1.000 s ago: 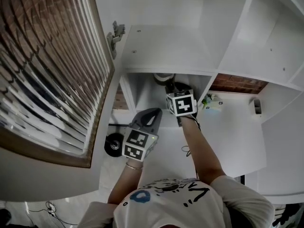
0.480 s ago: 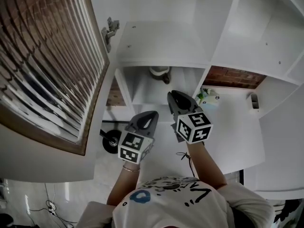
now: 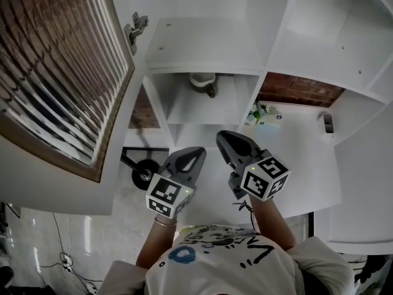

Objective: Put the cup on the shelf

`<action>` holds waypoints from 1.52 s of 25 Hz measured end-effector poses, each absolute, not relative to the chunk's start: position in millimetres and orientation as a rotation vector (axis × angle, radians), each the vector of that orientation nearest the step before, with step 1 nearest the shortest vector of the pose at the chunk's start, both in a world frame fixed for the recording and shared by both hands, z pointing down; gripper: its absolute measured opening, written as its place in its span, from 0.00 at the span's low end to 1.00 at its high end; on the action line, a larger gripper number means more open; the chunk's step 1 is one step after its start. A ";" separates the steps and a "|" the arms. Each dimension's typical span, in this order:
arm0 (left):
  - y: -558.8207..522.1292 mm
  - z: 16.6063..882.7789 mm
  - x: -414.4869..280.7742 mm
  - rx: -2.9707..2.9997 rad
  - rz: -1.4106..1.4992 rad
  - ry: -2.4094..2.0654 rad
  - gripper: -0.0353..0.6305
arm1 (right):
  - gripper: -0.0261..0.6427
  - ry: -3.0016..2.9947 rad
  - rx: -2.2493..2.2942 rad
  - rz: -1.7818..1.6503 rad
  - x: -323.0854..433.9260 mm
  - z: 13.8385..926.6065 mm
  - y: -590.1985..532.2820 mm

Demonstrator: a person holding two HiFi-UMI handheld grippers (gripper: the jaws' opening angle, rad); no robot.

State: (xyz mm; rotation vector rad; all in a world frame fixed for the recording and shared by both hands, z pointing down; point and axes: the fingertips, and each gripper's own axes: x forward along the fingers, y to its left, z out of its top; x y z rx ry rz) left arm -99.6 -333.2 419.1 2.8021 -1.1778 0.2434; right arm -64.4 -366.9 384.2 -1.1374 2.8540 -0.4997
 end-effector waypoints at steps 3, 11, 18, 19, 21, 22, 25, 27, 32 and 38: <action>-317.1 419.8 -93.2 2.825 0.237 -1.155 0.07 | 0.10 2.850 -1.039 -0.563 -58.8 388.8 -344.2; -276.0 419.5 -64.0 2.887 0.224 -1.061 0.07 | 0.08 2.898 -0.807 -0.648 -45.1 404.3 -291.1; -247.7 431.6 -58.0 2.916 0.261 -0.971 0.07 | 0.08 2.952 -0.800 -0.638 -32.9 425.4 -265.3; -244.3 433.3 -58.4 2.920 0.264 -0.960 0.07 | 0.08 2.969 -0.799 -0.615 -32.0 427.3 -261.5; -237.3 436.0 -58.8 2.935 0.260 -0.933 0.07 | 0.08 3.009 -0.798 -0.556 -31.3 430.2 -253.5; -233.9 437.3 -59.1 2.940 0.262 -0.918 0.07 | 0.08 3.031 -0.795 -0.524 -31.7 431.4 -249.7; -226.4 443.4 -60.7 2.951 0.279 -0.876 0.07 | 0.08 3.083 -0.770 -0.455 -35.3 434.6 -240.3; -223.0 448.2 -61.5 2.950 0.302 -0.854 0.07 | 0.08 3.107 -0.741 -0.458 -38.2 438.3 -234.8; -217.5 458.8 -62.7 2.963 0.396 -0.840 0.07 | 0.08 3.084 -0.642 -0.493 -47.9 431.4 -223.6; -215.1 464.7 -66.1 2.976 0.432 -0.833 0.07 | 0.08 3.108 -0.670 -0.513 -46.6 442.9 -222.5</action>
